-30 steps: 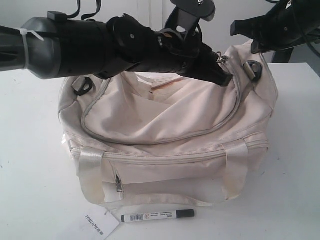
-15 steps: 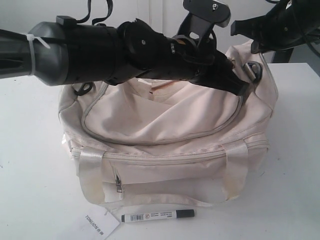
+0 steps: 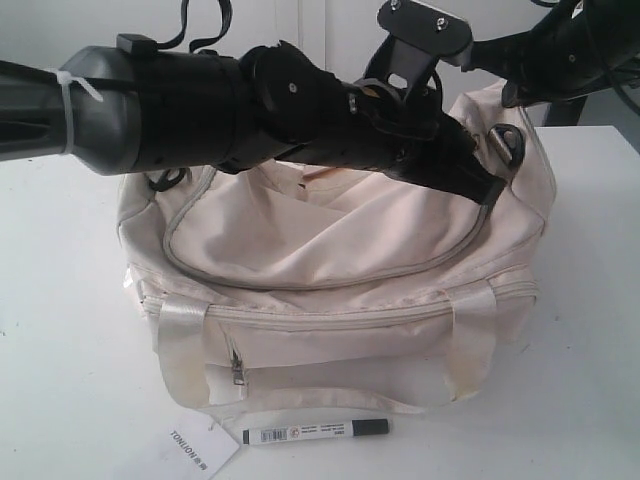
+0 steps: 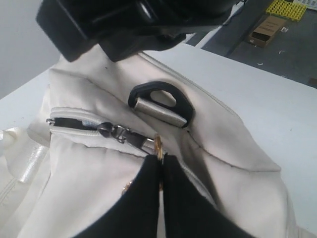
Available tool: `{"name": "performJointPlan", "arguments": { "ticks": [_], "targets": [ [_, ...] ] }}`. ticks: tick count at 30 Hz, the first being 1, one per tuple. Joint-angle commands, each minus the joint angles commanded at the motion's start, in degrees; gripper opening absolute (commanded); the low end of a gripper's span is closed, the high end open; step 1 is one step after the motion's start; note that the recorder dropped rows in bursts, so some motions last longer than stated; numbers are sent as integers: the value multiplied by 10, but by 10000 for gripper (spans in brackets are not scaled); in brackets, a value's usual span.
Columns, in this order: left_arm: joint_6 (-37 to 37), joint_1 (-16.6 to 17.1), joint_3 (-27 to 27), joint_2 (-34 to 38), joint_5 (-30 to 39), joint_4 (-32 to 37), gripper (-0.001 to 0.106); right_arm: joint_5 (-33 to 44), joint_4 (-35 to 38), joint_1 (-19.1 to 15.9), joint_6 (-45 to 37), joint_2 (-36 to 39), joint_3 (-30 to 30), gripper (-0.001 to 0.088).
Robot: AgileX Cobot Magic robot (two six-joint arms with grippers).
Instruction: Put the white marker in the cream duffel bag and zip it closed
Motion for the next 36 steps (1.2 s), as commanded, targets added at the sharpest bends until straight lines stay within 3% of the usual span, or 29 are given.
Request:
{"name": "performJointPlan", "arguments": {
  "ticks": [16, 36],
  "targets": [
    [8, 0, 0, 0, 68, 0, 0, 0, 0, 0, 0, 0, 0, 0],
    [111, 0, 0, 0, 157, 0, 0, 0, 0, 0, 0, 0, 0, 0]
  ]
}}
